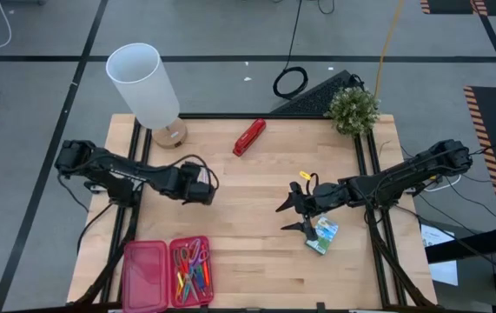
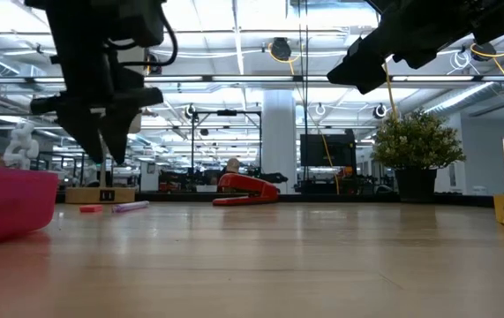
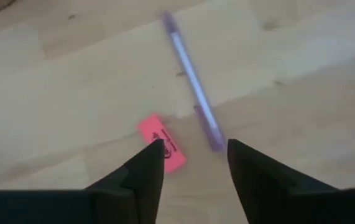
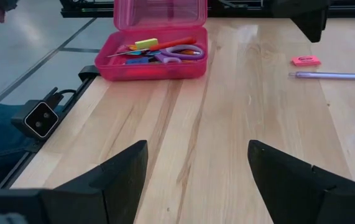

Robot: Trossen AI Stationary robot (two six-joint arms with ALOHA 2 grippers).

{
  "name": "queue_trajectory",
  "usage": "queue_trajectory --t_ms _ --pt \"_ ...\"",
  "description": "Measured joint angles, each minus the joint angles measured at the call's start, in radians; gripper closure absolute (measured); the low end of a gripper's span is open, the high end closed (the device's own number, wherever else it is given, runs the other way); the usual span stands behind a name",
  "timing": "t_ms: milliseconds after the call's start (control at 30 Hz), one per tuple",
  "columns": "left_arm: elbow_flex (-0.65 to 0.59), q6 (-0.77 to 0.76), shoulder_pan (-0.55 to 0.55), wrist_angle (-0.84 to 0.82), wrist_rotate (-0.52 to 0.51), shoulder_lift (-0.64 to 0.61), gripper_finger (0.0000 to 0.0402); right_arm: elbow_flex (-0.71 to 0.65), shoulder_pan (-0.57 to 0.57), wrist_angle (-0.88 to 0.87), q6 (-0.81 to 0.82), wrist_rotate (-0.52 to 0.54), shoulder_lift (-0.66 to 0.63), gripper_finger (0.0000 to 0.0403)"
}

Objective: Pack school essentials
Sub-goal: Put the pink eraser into the red supply box

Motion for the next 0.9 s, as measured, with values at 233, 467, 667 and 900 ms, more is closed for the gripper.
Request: queue_trajectory --t_ms 233,467,667,900 --pt "-0.121 -0.222 -0.034 0.108 -0.026 0.0 0.019 0.0 0.0 0.0 -0.009 0.0 0.0 0.0133" --pt "-0.215 -0.392 -0.036 0.161 -0.033 0.0 0.0168 0.0 -0.003 0.002 -0.048 0.0 0.0 0.0133" --pt "-0.257 -0.395 -0.033 0.244 -0.054 0.0 0.0167 0.0 -0.003 0.05 -0.073 0.0 0.0 0.0133" --pt "-0.268 -0.379 -0.033 0.279 -0.078 0.006 0.0167 0.0 -0.003 0.054 -0.082 0.0 0.0 0.0133"
